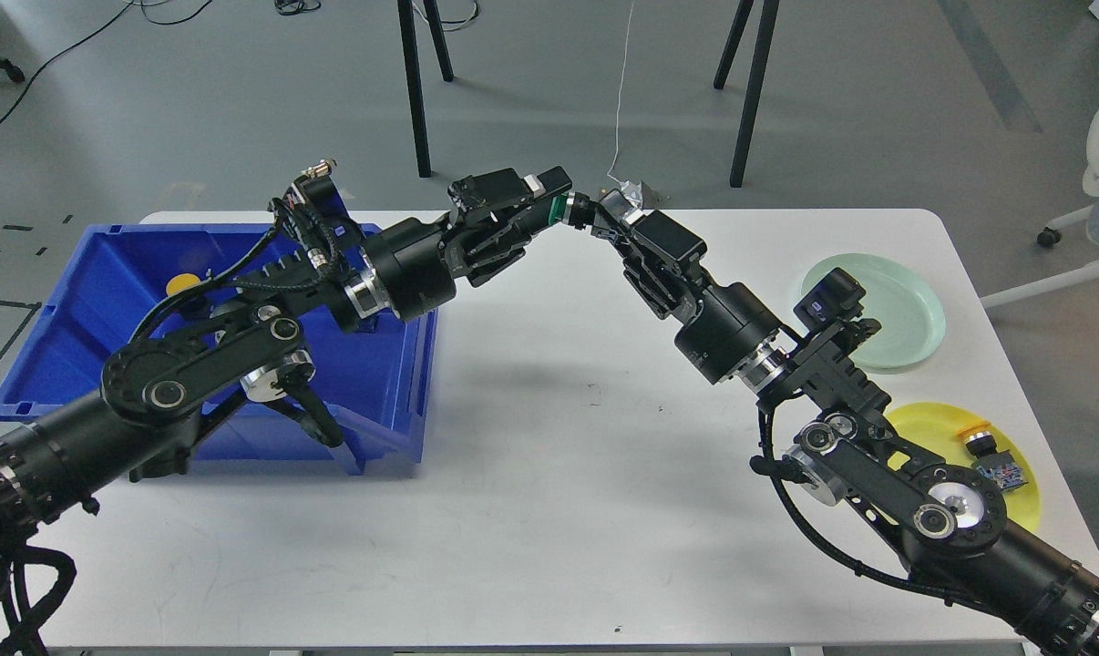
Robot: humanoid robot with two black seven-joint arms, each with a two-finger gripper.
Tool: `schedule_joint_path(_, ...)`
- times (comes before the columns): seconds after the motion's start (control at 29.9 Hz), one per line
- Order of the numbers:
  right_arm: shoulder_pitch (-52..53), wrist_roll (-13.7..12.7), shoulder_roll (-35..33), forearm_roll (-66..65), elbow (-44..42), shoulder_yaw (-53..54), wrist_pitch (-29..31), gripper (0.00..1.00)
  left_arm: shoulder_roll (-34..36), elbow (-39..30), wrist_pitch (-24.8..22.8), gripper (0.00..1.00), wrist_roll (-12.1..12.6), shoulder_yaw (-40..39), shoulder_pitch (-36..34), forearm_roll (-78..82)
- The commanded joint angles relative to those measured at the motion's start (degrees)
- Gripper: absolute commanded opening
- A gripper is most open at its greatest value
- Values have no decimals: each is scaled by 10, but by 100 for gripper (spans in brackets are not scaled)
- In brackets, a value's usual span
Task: Pass button and place on color plate
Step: 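Grasp the green button with the right gripper and release the left gripper, then lower the green button onto the pale green plate and open the right gripper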
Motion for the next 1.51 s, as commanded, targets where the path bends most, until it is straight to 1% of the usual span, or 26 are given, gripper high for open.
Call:
schedule_joint_path(0.0, -2, 0, 0, 1, 0, 1, -9, 1, 0, 0, -2, 84, 0, -8, 5, 1)
schedule_joint_path(0.2, -5, 0, -6, 8, 0, 16, -28, 1, 0, 1, 0, 85, 0, -8, 6, 0)
schedule_joint_path(0.3, -19, 0, -26, 18, -14, 66, -45, 1, 0, 1, 0, 85, 0, -8, 6, 0)
schedule_joint_path(0.4, -33, 0, -31, 39, -71, 114, -68, 1, 0, 1, 0, 85, 0, -9, 6, 0)
schedule_joint_path(0.5, -33, 0, -37, 45, -167, 137, -93, 1, 0, 3, 0, 85, 0, -9, 6, 0)
schedule_joint_path(0.67, -29, 0, -37, 83, -286, 143, -103, 1, 0, 4, 0, 85, 0, -9, 7, -13)
schedule_joint_path(0.84, -26, 0, -34, 136, -356, 140, -115, 1, 0, 4, 0, 85, 0, -8, 7, -15)
schedule_joint_path(1.04, -9, 0, -31, 183, -387, 103, -115, 1, 0, 4, 0, 85, 0, -8, 7, -15)
schedule_joint_path(1.17, -3, 0, -29, 197, -388, 78, -115, 5, 0, 4, 0, 85, 0, -8, 7, -16)
schedule_joint_path(1.2, 1, 0, -27, 200, -388, 74, -115, 7, 0, 4, 0, 85, 0, -8, 8, -16)
schedule_joint_path(1.27, 6, 0, -22, 212, -391, 69, -114, 15, 0, 4, 0, 85, 0, -8, 8, -16)
schedule_joint_path(1.37, 12, 0, -9, 233, -422, 69, -109, 21, 0, 4, 0, 85, 0, -9, 9, -16)
schedule_joint_path(1.47, 27, 0, 5, 241, -460, 60, -107, 24, 0, 4, 0, 85, 0, -9, 9, -16)
